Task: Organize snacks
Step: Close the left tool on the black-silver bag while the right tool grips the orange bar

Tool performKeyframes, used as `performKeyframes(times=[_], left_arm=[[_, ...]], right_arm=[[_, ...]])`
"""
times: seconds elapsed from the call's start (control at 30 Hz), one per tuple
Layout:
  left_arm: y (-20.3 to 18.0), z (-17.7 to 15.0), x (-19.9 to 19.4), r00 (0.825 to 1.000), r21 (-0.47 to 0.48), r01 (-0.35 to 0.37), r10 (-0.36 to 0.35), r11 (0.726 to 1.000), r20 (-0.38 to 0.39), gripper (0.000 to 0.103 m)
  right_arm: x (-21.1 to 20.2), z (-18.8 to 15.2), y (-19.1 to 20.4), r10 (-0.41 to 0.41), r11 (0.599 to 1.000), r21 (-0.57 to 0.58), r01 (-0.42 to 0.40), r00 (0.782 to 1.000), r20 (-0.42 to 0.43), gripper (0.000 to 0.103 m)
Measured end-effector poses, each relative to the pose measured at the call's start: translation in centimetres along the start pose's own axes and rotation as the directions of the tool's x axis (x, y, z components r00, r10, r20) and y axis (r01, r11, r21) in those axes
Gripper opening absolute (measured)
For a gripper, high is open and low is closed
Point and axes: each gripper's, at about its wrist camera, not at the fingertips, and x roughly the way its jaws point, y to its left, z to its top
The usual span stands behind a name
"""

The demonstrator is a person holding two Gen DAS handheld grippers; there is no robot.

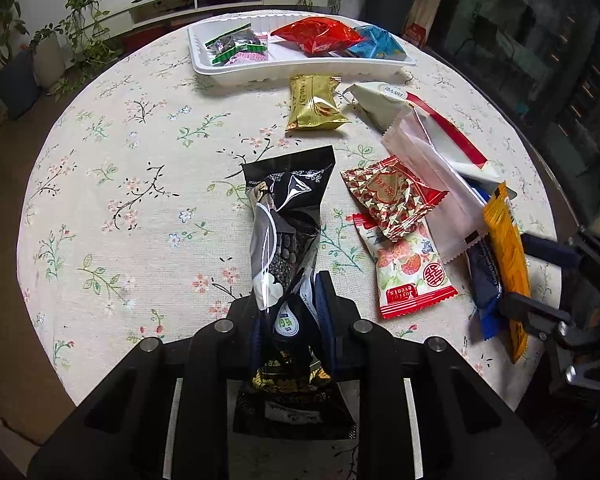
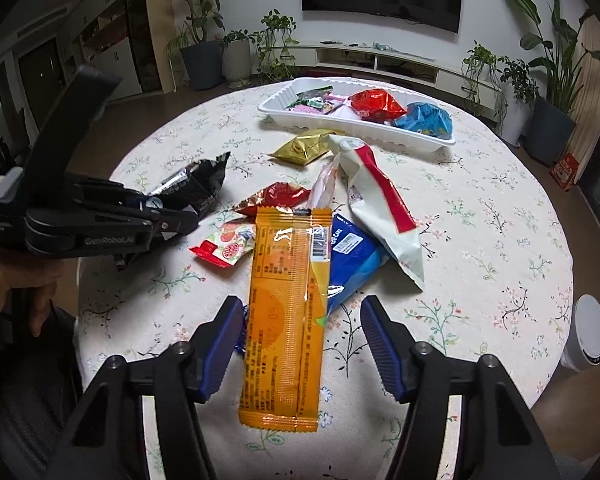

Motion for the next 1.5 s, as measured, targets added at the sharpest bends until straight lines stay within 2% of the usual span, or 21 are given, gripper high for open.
performKeyframes(times=[0.03, 0.07, 0.63, 1.07, 1.33, 1.5], left_arm=[[0.0, 0.0, 0.0, 1.000, -0.001, 0.001, -0.001, 1.000, 0.001, 0.021], [0.0, 0.0, 0.0, 1.000, -0.001, 0.001, -0.001, 1.000, 0.001, 0.021], [0.7, 0.0, -0.3, 0.999, -0.049, 0.050, -0.049, 0.998, 0.023, 0.018], [0.8, -0.2, -0.9, 0.997, -0.059, 0.063, -0.061, 0.996, 0.043, 0.014], [1.2, -0.3, -1.7, 0.995, -0.079, 0.068, -0.063, 0.995, 0.072, 0.013], [1.4, -0.4, -2.3, 0.992, -0.099, 0.096, -0.087, 0.990, 0.092, 0.013]], right_arm=[[0.1, -0.1, 0.0, 0.004, 1.000, -0.002, -0.004, 1.000, -0.005, 0.047], [0.3, -0.1, 0.0, 0.010, 1.000, -0.004, -0.010, 1.000, -0.012, 0.044], [-0.8, -0.4, -0.5, 0.059, 0.998, 0.025, -0.060, 0.998, 0.030, 0.016], [-2.4, -0.1, -1.3, 0.102, 0.992, 0.064, -0.106, 0.992, 0.072, 0.014], [-3.0, -0.3, -2.3, 0.101, 0.989, 0.100, -0.110, 0.990, 0.094, 0.014], [-3.6, -0.2, -3.1, 0.094, 0.988, 0.113, -0.107, 0.989, 0.115, 0.014]])
